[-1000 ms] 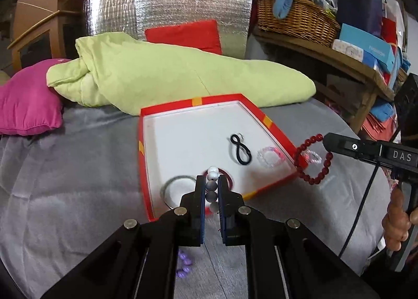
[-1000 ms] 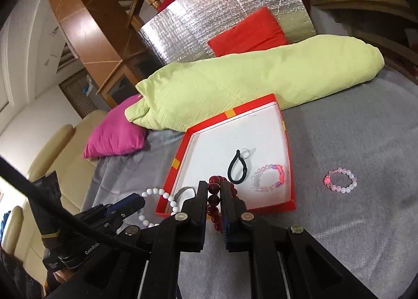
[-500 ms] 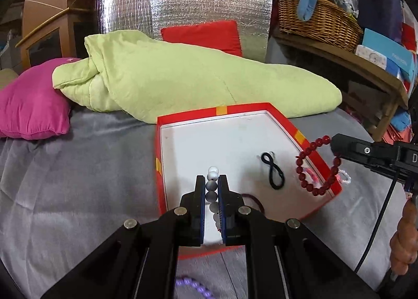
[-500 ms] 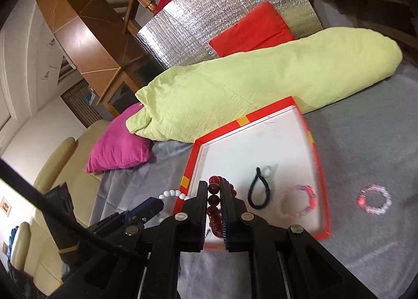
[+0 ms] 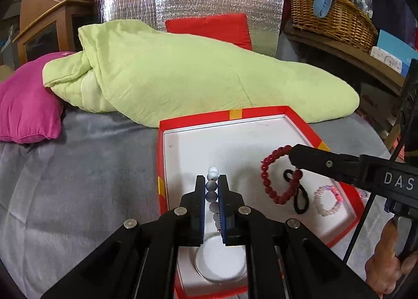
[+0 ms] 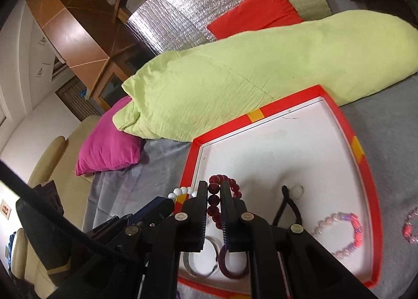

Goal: Organize jewelry
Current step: 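Carry both bead bracelets into the red box and open both tools, then move both tools back toward the purple and pink bead bracelets on the blanket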

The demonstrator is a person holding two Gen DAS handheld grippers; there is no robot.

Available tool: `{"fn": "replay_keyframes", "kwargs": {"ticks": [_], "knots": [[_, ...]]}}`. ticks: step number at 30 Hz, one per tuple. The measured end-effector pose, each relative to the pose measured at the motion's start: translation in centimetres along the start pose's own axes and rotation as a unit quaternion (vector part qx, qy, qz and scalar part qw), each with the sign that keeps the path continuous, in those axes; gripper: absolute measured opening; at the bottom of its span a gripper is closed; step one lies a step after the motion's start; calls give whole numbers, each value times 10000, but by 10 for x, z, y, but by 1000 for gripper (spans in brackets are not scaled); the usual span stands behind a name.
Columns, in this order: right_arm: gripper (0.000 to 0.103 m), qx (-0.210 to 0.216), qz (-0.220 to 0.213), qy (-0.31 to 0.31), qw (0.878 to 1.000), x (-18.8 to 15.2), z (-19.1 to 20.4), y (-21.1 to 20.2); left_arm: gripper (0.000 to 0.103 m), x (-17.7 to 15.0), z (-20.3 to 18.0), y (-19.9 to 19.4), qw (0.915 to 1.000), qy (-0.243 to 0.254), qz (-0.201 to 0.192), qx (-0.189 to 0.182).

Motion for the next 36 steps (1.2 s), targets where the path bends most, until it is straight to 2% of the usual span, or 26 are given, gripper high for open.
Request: {"fn": "replay_keyframes", "kwargs": {"ticks": [12,21,23,25,27,36], "knots": [[11,-126,199,240,9994,1,-8,41,10,-3,10,28,9997,-82,246,2],[14,-526,148,469,9974,4,-28,44,10,-9,9,40,9986,-1,485,206],[14,-550,112,533,9970,6,-32,41,16,-10,11,40,9982,-28,556,240],[15,-560,99,551,9969,8,-34,37,33,-9,12,38,9980,-5,546,303],[15,-560,62,565,9968,10,-35,32,42,-7,12,33,9979,114,461,434],[17,-580,-268,554,9964,28,-40,-8,49,6,20,0,9943,240,172,1022]]}}
Point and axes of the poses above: each gripper's, at about its wrist camera, not at the fingertips, and y roughly the way its jaws point, z to its left, x to its top, the point moved 1 cm from there along y, roughly the way its jaws point, and after that the axes turned 8 degrees about -z, right-handed, at the moved point
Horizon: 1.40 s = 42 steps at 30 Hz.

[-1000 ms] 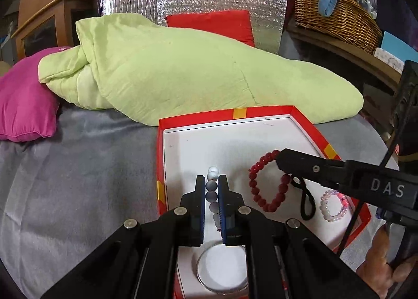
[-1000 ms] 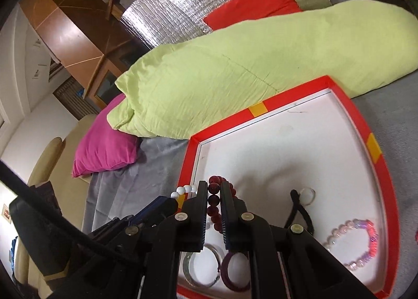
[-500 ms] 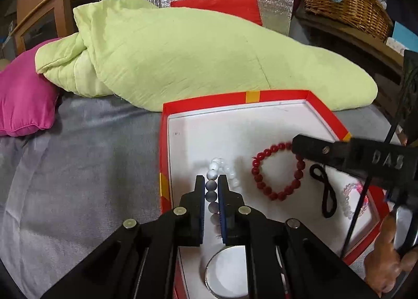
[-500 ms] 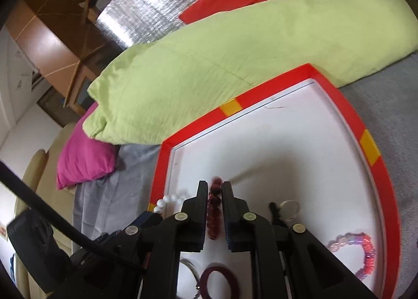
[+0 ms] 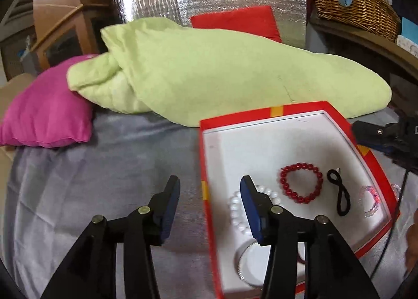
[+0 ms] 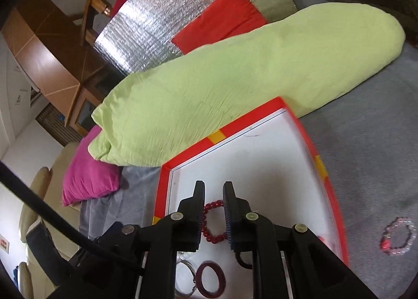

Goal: Organize jewelry
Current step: 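Move both tools back toward the purple and pink bead bracelets on the blanket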

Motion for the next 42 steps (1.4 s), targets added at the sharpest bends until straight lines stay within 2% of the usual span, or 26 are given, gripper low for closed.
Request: {"fn": "replay_keyframes", "kwargs": {"ticks": [7,14,20,26,28,31,37,42], "knots": [[18,-117,-88,69,9999,7,-14,-30,63,-6,9,-30,9984,95,-97,547],[18,-219,-229,-42,9995,11,-22,-71,63,-29,31,-56,9963,-144,65,843],[18,-407,-363,-237,9982,6,-39,-114,63,-48,45,-80,9958,-353,114,836],[18,-822,-349,-34,9960,6,-85,-151,63,-74,51,-104,9955,-413,211,827],[22,-1036,-303,117,9941,8,-106,-155,63,-81,52,-109,9956,-493,271,749],[24,-1281,-182,339,9910,10,-129,-152,63,-89,51,-106,9956,-472,461,668],[24,-1596,543,423,9848,2,-152,-118,63,-98,52,-85,9928,-596,926,473],[24,-1880,760,25,9792,-2,-150,-96,63,-107,52,-70,9878,-744,1327,326]]}}
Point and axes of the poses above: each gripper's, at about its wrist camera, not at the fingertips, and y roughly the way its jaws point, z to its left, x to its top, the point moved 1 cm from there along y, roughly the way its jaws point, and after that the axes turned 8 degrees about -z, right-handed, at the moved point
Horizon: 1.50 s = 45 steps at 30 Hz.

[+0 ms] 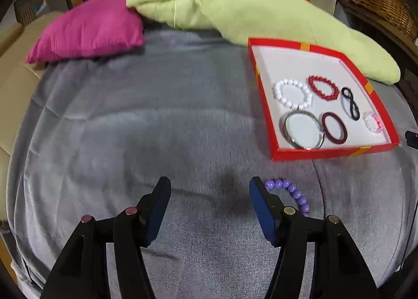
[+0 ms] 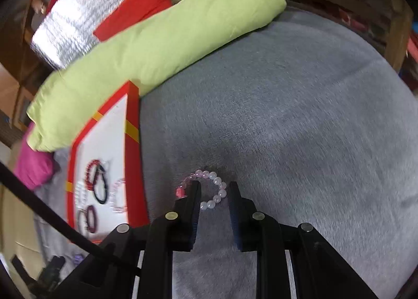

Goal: Organize jewelry
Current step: 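Move both tools back toward the purple and pink bead bracelets on the blanket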

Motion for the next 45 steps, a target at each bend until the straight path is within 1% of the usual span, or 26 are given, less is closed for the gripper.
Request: {"fn": "replay_keyframes", "kwargs": {"ticks": [4,7,10,12,13,15,19,22,27,29,30,31,34,35,38,41,45], "knots": [[24,-183,102,-144,9997,-2,2,13,63,-2,2,3,9999,-50,83,-43],[24,-467,108,-387,9981,-5,4,22,63,-3,3,4,9999,-68,124,-65],[24,-598,-5,-613,9963,-8,9,27,63,-5,3,7,9998,-48,199,-87],[19,-677,-52,-747,9949,-9,12,27,63,-6,2,10,9997,-17,238,-87],[12,-715,-56,-789,9943,-10,13,26,63,-6,1,11,9996,-6,257,-80],[12,-734,-2,-818,9939,-12,16,23,63,-6,0,14,9995,13,295,-101],[12,-493,331,-722,9956,-20,17,10,63,-7,-5,17,9992,138,347,-173],[12,-167,615,-904,9939,-32,24,-2,63,-8,-12,20,9988,267,374,-184],[12,553,1158,-1668,9776,-59,61,-6,63,-9,-23,23,9979,432,402,-279],[11,685,1256,-1940,9705,-70,77,-6,61,-9,-28,23,9973,514,377,-356],[11,733,1291,-2058,9673,-75,86,-6,56,-9,-32,23,9968,579,364,-415],[12,770,1317,-2120,9653,-78,92,-5,50,-10,-35,22,9965,624,351,-440],[11,768,1325,-2366,9595,-86,109,-1,42,-11,-46,20,9951,827,266,-479],[11,744,1312,-2419,9585,-94,110,-5,42,-12,-50,18,9946,882,249,-478],[11,629,1224,-2652,9543,-101,116,-5,42,-13,-56,17,9935,1062,182,-357],[13,593,1183,-2684,9542,-101,116,-3,42,-14,-61,15,9922,1224,110,-195],[13,440,1059,-2931,9492,-107,121,-5,42,-18,-68,11,9891,1469,13,-11]]}}
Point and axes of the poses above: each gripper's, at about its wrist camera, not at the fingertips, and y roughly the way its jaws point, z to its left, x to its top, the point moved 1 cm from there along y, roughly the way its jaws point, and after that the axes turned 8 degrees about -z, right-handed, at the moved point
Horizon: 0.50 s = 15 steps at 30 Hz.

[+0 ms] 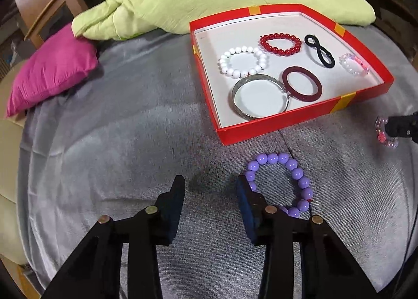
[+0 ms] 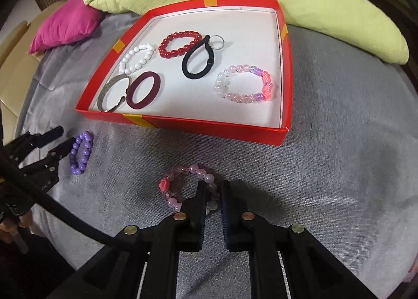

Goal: Organize jewelry
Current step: 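Move both tools back toward the purple and pink bead bracelets on the blanket, then grasp the pink bead bracelet with the right tool while the left tool approaches the purple bracelet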

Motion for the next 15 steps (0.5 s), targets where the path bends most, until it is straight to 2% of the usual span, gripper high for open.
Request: {"fn": "replay_keyframes", "kwargs": {"ticks": [11,15], "knots": [[13,-218,-35,-191,9996,5,5,8,43,0,1,2,10000,62,-43,37],[13,-224,-24,-185,9996,4,5,8,48,-1,1,2,10000,54,-51,66]]}}
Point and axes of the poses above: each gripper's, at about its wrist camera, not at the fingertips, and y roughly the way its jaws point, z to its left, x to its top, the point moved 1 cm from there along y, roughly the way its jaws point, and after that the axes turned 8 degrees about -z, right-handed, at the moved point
